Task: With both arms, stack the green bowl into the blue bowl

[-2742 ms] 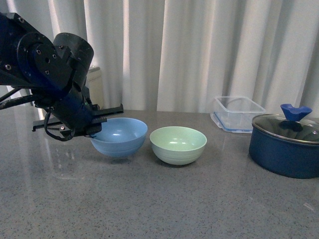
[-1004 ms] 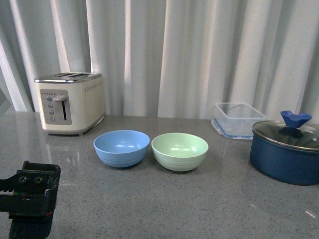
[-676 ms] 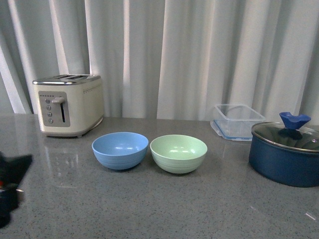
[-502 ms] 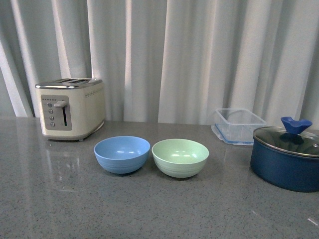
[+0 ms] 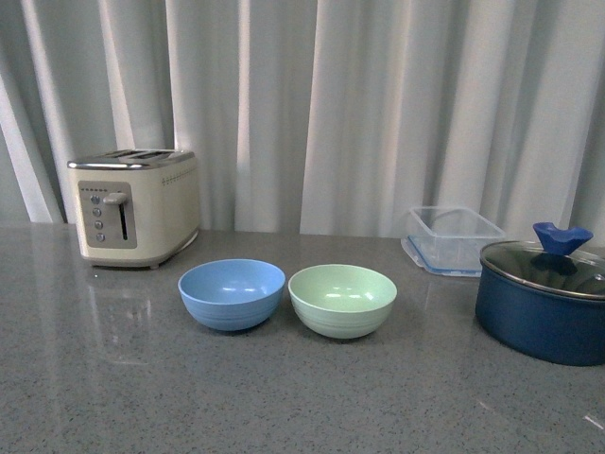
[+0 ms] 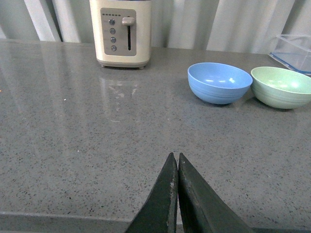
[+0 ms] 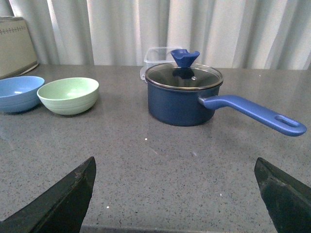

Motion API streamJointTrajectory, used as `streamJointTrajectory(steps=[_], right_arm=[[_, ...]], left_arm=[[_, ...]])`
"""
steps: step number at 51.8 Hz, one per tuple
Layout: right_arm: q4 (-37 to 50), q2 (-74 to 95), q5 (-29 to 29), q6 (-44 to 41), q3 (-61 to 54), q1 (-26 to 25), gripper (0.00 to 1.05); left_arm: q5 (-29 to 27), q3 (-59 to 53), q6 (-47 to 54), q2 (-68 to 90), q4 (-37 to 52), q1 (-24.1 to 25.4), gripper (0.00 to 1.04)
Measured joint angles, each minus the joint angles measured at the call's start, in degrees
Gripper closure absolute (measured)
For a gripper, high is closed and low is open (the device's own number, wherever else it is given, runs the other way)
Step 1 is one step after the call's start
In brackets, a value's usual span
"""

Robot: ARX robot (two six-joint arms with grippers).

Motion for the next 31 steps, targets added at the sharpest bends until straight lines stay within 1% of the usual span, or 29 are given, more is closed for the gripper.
streamJointTrajectory(steps=[31], right_arm=[[0.0, 0.0, 0.1, 0.0, 0.0, 0.0, 0.1]], left_arm=[[0.1, 0.0, 0.0, -21.0, -19.5, 0.0, 1.01]])
